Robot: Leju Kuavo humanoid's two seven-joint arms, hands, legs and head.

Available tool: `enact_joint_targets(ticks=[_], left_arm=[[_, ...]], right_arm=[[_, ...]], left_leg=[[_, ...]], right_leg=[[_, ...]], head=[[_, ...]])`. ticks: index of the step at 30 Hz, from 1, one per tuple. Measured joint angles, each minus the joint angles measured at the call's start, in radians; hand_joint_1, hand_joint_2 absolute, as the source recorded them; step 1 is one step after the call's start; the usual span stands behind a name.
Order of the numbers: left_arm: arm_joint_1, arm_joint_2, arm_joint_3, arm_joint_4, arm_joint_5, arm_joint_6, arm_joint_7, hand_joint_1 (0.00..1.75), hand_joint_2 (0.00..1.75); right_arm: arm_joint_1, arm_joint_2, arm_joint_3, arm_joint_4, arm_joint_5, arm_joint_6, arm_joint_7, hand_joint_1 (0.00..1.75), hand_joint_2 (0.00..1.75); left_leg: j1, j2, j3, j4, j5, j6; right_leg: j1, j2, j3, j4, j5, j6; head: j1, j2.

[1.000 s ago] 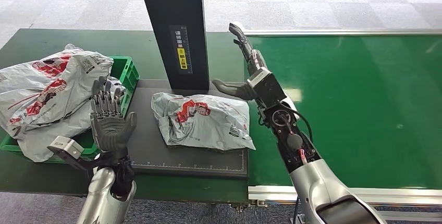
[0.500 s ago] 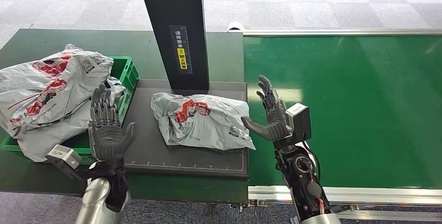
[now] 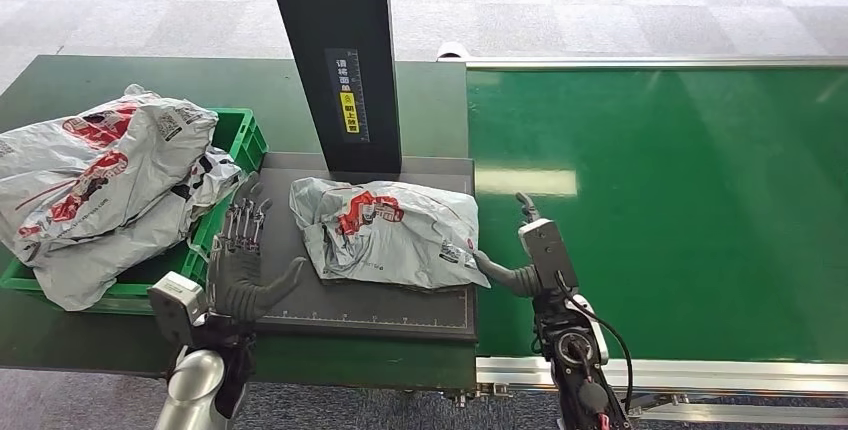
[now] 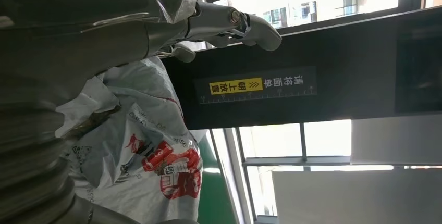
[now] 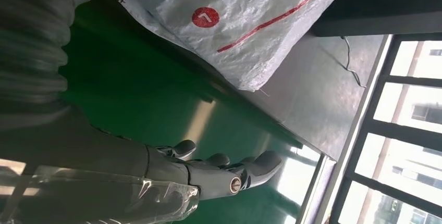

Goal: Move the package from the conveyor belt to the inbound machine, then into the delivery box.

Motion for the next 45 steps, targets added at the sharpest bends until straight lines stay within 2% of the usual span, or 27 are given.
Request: enact_joint_targets(ticks=[8,12,18,22,25,28,35,45], left_arm=[[0.000,0.000,-0.007,0.000,-0.010,0.001,0.002,0.00,1.75],[-0.006,0.002,-0.016,0.005,-0.071,0.011,0.016,0.00,1.75],[-0.048,0.010,-0.076,0.058,-0.392,0.160,0.088,0.00,1.75],[-0.101,0.018,-0.138,0.114,-0.684,0.272,0.206,0.00,1.75],[-0.148,0.019,-0.188,0.164,-0.876,0.301,0.319,0.00,1.75],[-0.192,0.016,-0.220,0.223,-0.965,0.290,0.392,0.00,1.75],[-0.302,-0.010,-0.239,0.399,-1.024,0.213,0.510,0.00,1.75],[-0.392,-0.040,-0.239,0.572,-1.070,0.154,0.604,0.00,1.75]], right_arm=[[0.001,0.001,-0.002,0.013,0.010,0.002,0.008,0.00,1.75],[0.001,0.004,-0.003,0.015,0.028,0.010,0.018,0.00,1.75],[0.009,0.008,-0.007,0.015,0.049,0.036,0.028,0.00,1.75],[0.019,0.013,-0.015,0.015,0.069,0.061,0.029,0.00,1.75],[0.022,0.022,-0.021,0.015,0.082,0.076,0.028,0.00,1.75],[0.022,0.030,-0.023,0.016,0.091,0.087,0.027,0.00,1.75],[0.015,0.042,-0.030,0.030,0.107,0.104,0.025,0.00,1.75],[0.001,0.051,-0.046,0.050,0.114,0.112,0.025,0.00,1.75]], left_leg=[[0.000,0.000,0.000,0.000,0.000,0.000],[0.000,0.000,0.000,0.000,0.000,0.000],[0.000,0.000,0.000,0.000,0.000,0.000],[0.000,0.000,0.000,0.000,0.000,0.000],[0.000,0.000,0.000,0.000,0.000,0.000],[0.000,0.000,0.000,0.000,0.000,0.000],[0.000,0.000,0.000,0.000,0.000,0.000],[0.000,0.000,0.001,0.000,0.000,0.000]], right_leg=[[0.000,0.000,0.000,0.000,0.000,0.000],[0.000,0.000,0.000,0.000,0.000,0.000],[0.000,0.000,0.000,0.000,0.000,0.000],[0.000,0.000,0.000,0.000,0.000,0.000],[0.000,0.000,0.000,0.000,0.000,0.000],[0.000,0.000,0.000,0.000,0.000,0.000],[0.000,0.000,0.000,0.000,0.000,0.000],[0.000,0.000,0.001,0.000,0.000,0.000]], head=[[0.000,0.000],[0.000,0.000],[0.000,0.000],[0.000,0.000],[0.000,0.000],[0.000,0.000],[0.000,0.000],[0.000,0.000]])
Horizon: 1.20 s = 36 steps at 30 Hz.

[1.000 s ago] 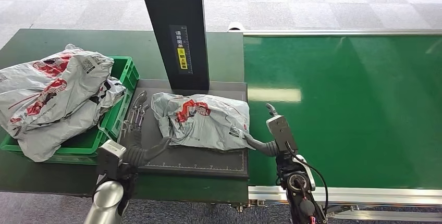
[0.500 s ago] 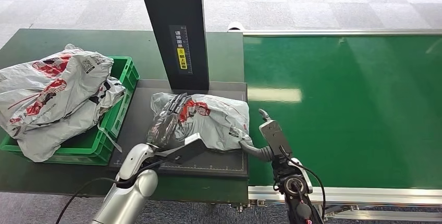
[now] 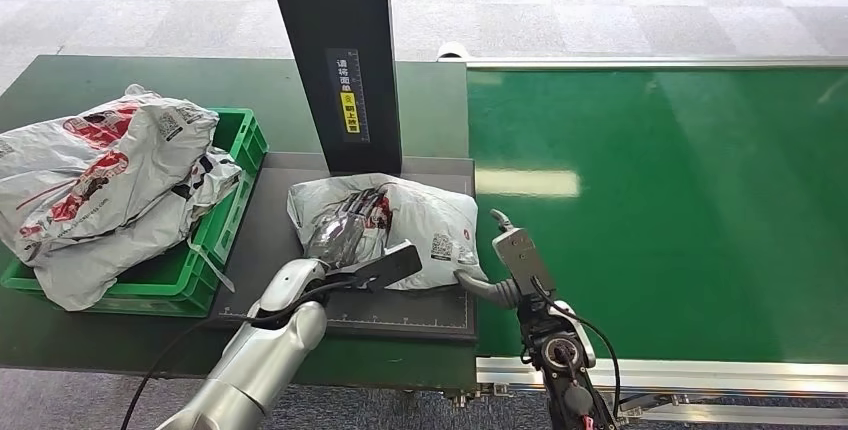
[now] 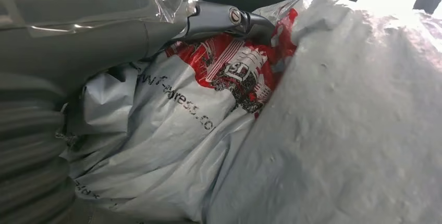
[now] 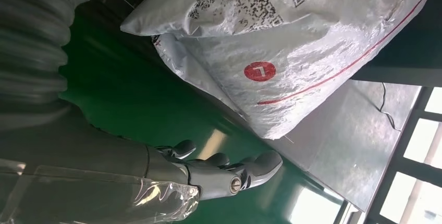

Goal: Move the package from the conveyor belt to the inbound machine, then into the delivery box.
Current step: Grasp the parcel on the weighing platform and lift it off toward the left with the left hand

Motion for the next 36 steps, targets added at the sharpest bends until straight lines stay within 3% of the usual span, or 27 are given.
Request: enact_joint_targets(ticks=[8,12,13,21,36], left_arm=[[-0.079,-0.019,0.002,0.128,-0.018,-0.055,0.038,0.03,1.75],[-0.092,-0.023,0.004,0.157,-0.015,-0.057,0.023,1.66,1.75],[-0.091,-0.023,0.004,0.161,-0.014,-0.051,0.009,1.73,1.75],[-0.053,-0.025,0.010,0.117,0.035,0.025,-0.147,1.75,1.75],[-0.036,-0.032,0.011,0.077,0.038,0.028,-0.157,1.75,1.75]], right_arm=[[-0.016,0.006,-0.009,0.018,0.010,0.002,0.000,0.00,1.75],[-0.016,0.006,-0.010,0.021,0.011,0.002,0.000,0.00,1.75],[-0.015,0.006,-0.011,0.021,0.011,0.002,0.000,0.00,1.75],[0.013,0.003,-0.028,-0.010,0.009,0.020,0.006,0.00,1.75],[0.021,0.003,-0.036,-0.028,0.008,0.021,0.006,0.00,1.75]], left_leg=[[0.000,-0.001,0.009,-0.001,0.000,0.000],[0.000,-0.001,0.013,-0.001,0.000,0.000],[0.000,-0.001,0.014,-0.001,0.001,0.000],[0.000,-0.001,0.013,0.000,0.001,0.000],[0.000,0.000,0.009,0.000,0.001,0.000]], right_leg=[[0.000,-0.002,0.011,-0.001,0.000,0.000],[0.000,-0.002,0.015,-0.001,0.000,0.000],[0.000,-0.002,0.015,-0.001,0.000,0.000],[0.000,-0.002,0.014,-0.001,0.000,0.000],[0.000,-0.001,0.009,-0.001,0.000,0.000]], head=[[0.000,0.000],[0.000,0.000],[0.000,0.000],[0.000,0.000],[0.000,0.000]])
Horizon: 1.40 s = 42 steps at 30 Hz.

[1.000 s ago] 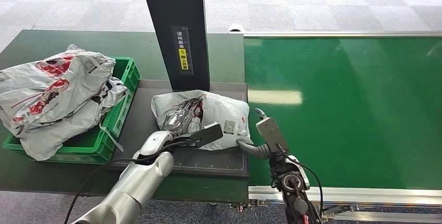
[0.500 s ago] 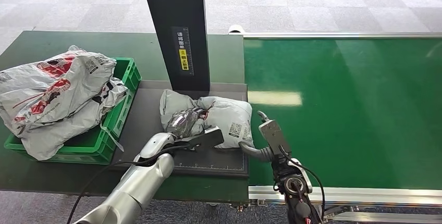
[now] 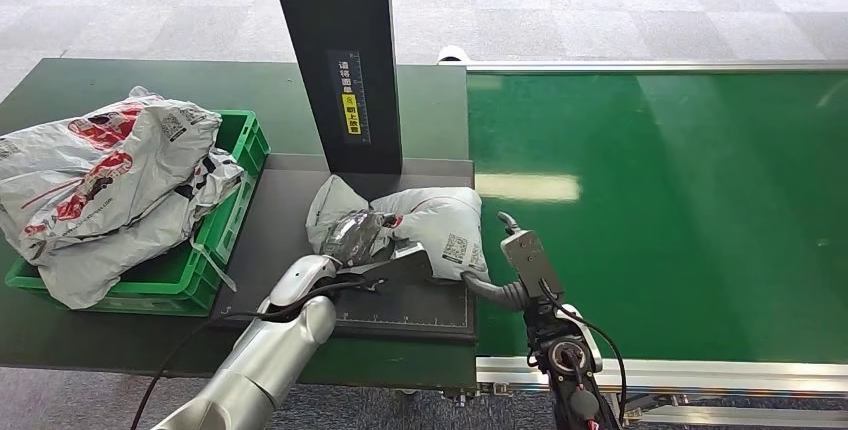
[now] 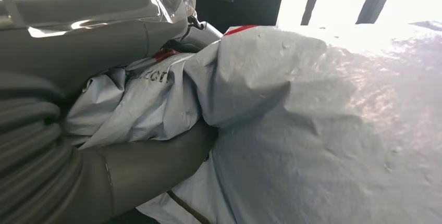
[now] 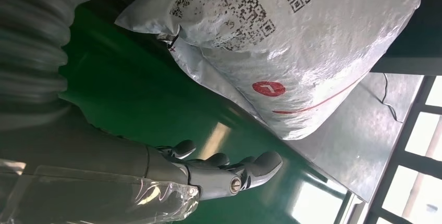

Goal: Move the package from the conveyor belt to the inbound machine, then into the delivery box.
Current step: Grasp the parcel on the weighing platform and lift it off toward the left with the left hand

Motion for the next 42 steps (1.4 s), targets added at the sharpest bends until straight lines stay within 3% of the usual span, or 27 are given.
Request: enact_joint_targets(ticks=[6,15,21,25,31,37,42], left_arm=[[0.008,0.000,0.000,-0.008,0.008,0.028,-0.026,1.75,1.75],[0.084,0.003,-0.010,-0.172,0.116,0.314,-0.202,1.75,1.75],[0.136,-0.001,-0.025,-0.324,0.241,0.588,-0.468,1.75,1.75],[0.158,-0.023,-0.019,-0.411,0.159,0.603,-0.526,1.75,1.75],[0.178,-0.054,0.058,-0.523,0.142,0.604,-0.576,1.75,1.75],[0.197,-0.058,0.124,-0.659,0.194,0.607,-0.578,1.75,1.75],[0.200,-0.058,0.160,-0.716,0.200,0.607,-0.578,1.75,1.75]], right_arm=[[0.000,0.000,-0.003,0.000,-0.001,0.000,0.000,0.00,1.75],[-0.003,0.000,-0.004,-0.001,-0.022,0.005,-0.021,0.00,1.75],[-0.007,-0.002,-0.005,0.003,-0.058,-0.008,-0.069,0.00,1.75],[-0.007,-0.004,-0.005,0.009,-0.069,-0.012,-0.086,0.00,1.75],[-0.001,-0.008,-0.004,0.012,-0.098,-0.022,-0.117,0.00,1.75],[0.029,-0.011,0.001,-0.054,-0.196,-0.003,-0.318,0.00,1.75],[0.054,-0.015,0.011,-0.132,-0.236,0.023,-0.348,0.00,1.75]], left_leg=[[0.000,0.000,-0.001,0.000,0.000,0.000],[0.000,0.000,-0.007,0.000,0.000,0.000],[0.000,0.000,-0.010,0.000,0.000,0.000],[0.000,0.000,-0.010,0.000,0.000,0.000],[0.000,0.000,-0.010,0.000,0.000,0.000],[0.000,0.000,-0.010,0.000,0.000,0.000],[0.000,0.000,-0.010,0.000,0.000,0.000]], right_leg=[[0.000,0.000,-0.001,0.000,0.000,0.000],[0.000,0.000,-0.007,0.001,0.001,0.000],[0.000,0.001,-0.010,0.000,0.000,0.000],[0.000,0.001,-0.010,0.000,0.001,0.000],[0.000,0.001,-0.011,0.001,0.001,-0.001],[0.000,0.001,-0.011,0.001,0.000,-0.001],[0.000,0.001,-0.011,0.001,0.000,-0.001]], head=[[0.000,0.000],[0.000,0.000],[0.000,0.000],[0.000,0.000],[0.000,0.000],[0.000,0.000],[0.000,0.000]])
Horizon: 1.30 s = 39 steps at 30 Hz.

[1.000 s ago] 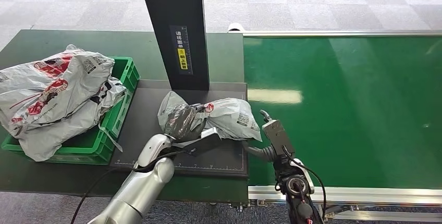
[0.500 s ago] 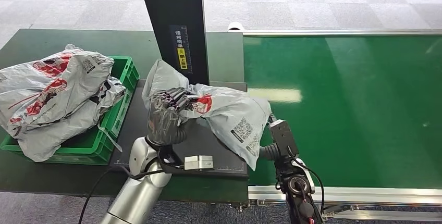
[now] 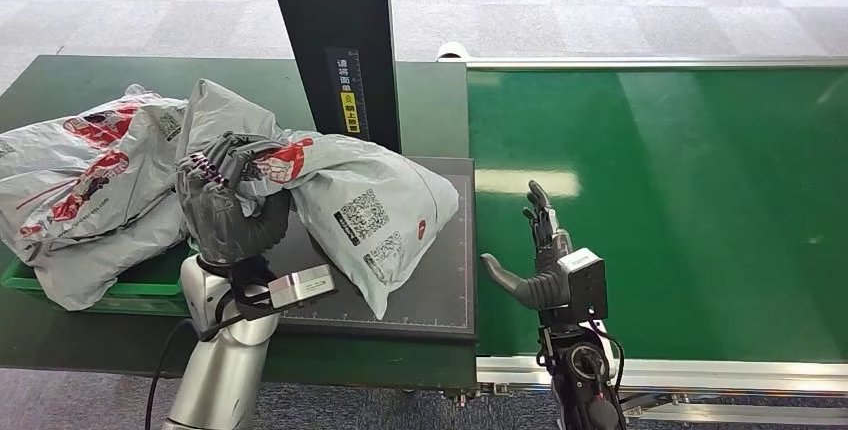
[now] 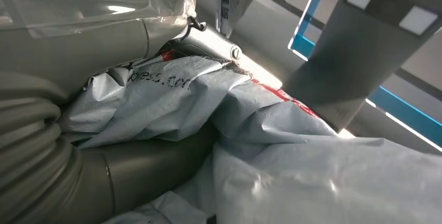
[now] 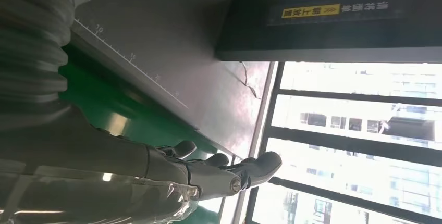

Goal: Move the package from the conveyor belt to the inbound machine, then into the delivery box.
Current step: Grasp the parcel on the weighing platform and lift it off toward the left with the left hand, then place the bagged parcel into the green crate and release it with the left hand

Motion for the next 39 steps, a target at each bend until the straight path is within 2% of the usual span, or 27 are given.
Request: enact_joint_targets(ticks=[14,25,27,32,39], left_arm=[[-0.002,0.021,0.185,-0.106,-0.105,0.000,0.000,1.75,1.75],[-0.151,0.073,0.448,-0.007,-0.322,0.000,0.004,1.75,1.75],[-0.181,0.084,0.493,0.032,-0.385,0.000,0.048,1.75,1.75],[-0.246,0.161,0.568,0.188,-0.472,-0.001,0.282,1.75,1.75],[-0.288,0.246,0.634,0.285,-0.459,-0.001,0.350,1.75,1.75]], right_arm=[[0.072,-0.002,0.005,-0.100,-0.036,0.014,0.000,0.00,1.75],[0.098,-0.015,0.025,-0.104,-0.048,0.012,-0.003,0.00,1.75],[0.099,-0.016,0.026,-0.104,-0.050,0.011,-0.003,0.00,1.75],[0.101,-0.019,0.026,-0.104,-0.050,0.013,0.006,0.00,1.75],[0.091,-0.023,0.035,-0.102,-0.037,0.032,0.020,0.00,1.75]], left_leg=[[0.000,0.000,0.000,0.000,0.000,0.000],[0.000,0.001,0.000,0.000,0.000,0.000],[0.000,0.001,0.000,0.000,0.000,0.000],[0.000,0.004,0.001,0.000,0.000,0.000],[0.000,0.005,0.000,0.000,0.000,0.000]], right_leg=[[0.000,0.000,0.000,0.000,0.000,0.000],[0.000,0.001,0.000,0.001,0.000,0.000],[0.000,0.001,0.000,0.001,0.000,0.000],[0.000,0.004,-0.001,0.001,0.001,-0.001],[0.001,0.005,-0.002,0.001,0.001,-0.001]], head=[[0.000,0.000],[0.000,0.000],[0.000,0.000],[0.000,0.000],[0.000,0.000]])
